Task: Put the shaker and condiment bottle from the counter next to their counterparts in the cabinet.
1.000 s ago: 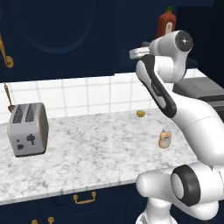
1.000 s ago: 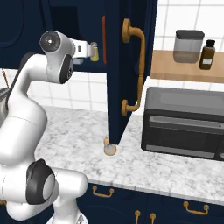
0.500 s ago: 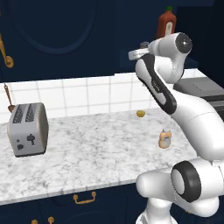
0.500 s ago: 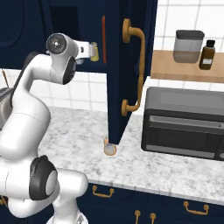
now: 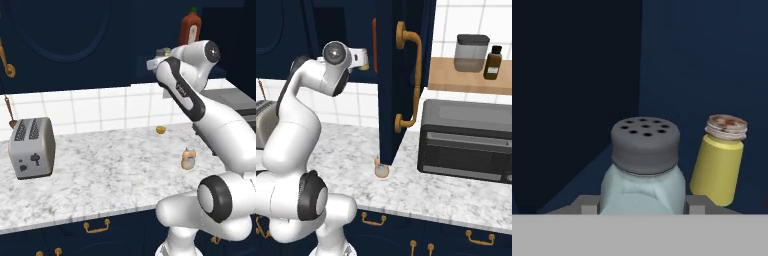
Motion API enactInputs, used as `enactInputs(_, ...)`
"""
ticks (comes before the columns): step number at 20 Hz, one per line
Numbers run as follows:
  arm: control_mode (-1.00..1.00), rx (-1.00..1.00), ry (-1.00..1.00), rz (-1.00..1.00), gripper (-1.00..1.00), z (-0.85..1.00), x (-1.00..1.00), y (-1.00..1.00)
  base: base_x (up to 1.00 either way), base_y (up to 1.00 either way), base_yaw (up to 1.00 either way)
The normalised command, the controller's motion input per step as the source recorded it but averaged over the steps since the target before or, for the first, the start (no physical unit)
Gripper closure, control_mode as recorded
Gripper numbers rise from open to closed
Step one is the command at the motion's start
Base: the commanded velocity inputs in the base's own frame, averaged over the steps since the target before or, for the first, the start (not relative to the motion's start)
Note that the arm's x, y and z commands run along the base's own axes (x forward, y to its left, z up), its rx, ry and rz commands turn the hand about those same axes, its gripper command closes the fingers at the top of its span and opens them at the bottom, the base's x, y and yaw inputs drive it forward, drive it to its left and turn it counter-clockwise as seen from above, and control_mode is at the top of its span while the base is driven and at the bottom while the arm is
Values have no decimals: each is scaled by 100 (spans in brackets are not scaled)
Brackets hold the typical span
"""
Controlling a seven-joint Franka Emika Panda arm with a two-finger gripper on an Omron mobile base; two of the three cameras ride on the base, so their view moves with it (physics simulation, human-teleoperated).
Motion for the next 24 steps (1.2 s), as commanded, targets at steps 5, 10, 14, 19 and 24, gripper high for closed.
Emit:
enactInputs(5,-100,0,0,4,100,0,4,-3,0,0,0)
enactInputs(10,-100,0,-5,0,100,0,14,-2,0,0,0)
enactInputs(14,-100,0,-5,0,100,0,18,0,0,0,0)
enactInputs(19,-100,0,-2,0,100,0,18,0,0,0,0)
enactInputs(24,-100,0,0,0,100,0,13,0,0,0,0)
